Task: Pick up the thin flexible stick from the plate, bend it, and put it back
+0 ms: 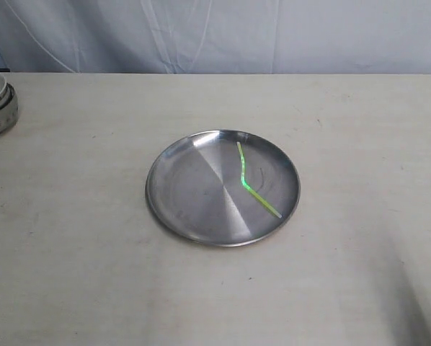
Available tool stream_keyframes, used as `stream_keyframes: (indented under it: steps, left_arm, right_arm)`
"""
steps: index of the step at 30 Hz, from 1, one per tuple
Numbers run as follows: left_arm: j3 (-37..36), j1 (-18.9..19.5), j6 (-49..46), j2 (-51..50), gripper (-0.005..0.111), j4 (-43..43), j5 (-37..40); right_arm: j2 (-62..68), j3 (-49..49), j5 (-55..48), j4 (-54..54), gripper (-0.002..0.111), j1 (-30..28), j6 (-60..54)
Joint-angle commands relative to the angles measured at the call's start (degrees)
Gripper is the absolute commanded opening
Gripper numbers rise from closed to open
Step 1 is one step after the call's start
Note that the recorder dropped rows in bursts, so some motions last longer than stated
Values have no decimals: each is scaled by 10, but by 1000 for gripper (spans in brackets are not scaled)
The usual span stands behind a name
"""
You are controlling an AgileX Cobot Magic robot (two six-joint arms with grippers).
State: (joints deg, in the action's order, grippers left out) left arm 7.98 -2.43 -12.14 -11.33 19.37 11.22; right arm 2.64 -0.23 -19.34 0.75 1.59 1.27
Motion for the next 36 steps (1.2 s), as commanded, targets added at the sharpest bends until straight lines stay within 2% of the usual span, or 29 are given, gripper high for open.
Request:
stream_keyframes:
  steps: [1, 5, 11, 15, 19, 36]
  left_arm:
    - [-43, 28, 25, 41, 0, -14, -15]
    - [-69, 52, 59, 69, 0, -34, -20]
    - [-80, 69, 73, 108, 0, -36, -7]
    - [-80, 69, 73, 113, 0, -42, 21]
    - [-80, 69, 72, 113, 0, -73, 18]
    - [-80, 69, 72, 113, 0, -74, 17]
  right_arm:
    - [-3, 2, 6, -1, 1, 1, -1]
    - [-3, 2, 6, -1, 1, 1, -1]
    - [-3, 2, 7, -1, 1, 1, -1]
    - [-3, 2, 7, -1, 1, 1, -1]
    - [-3, 2, 7, -1, 1, 1, -1]
    - [-3, 2, 7, -1, 1, 1, -1]
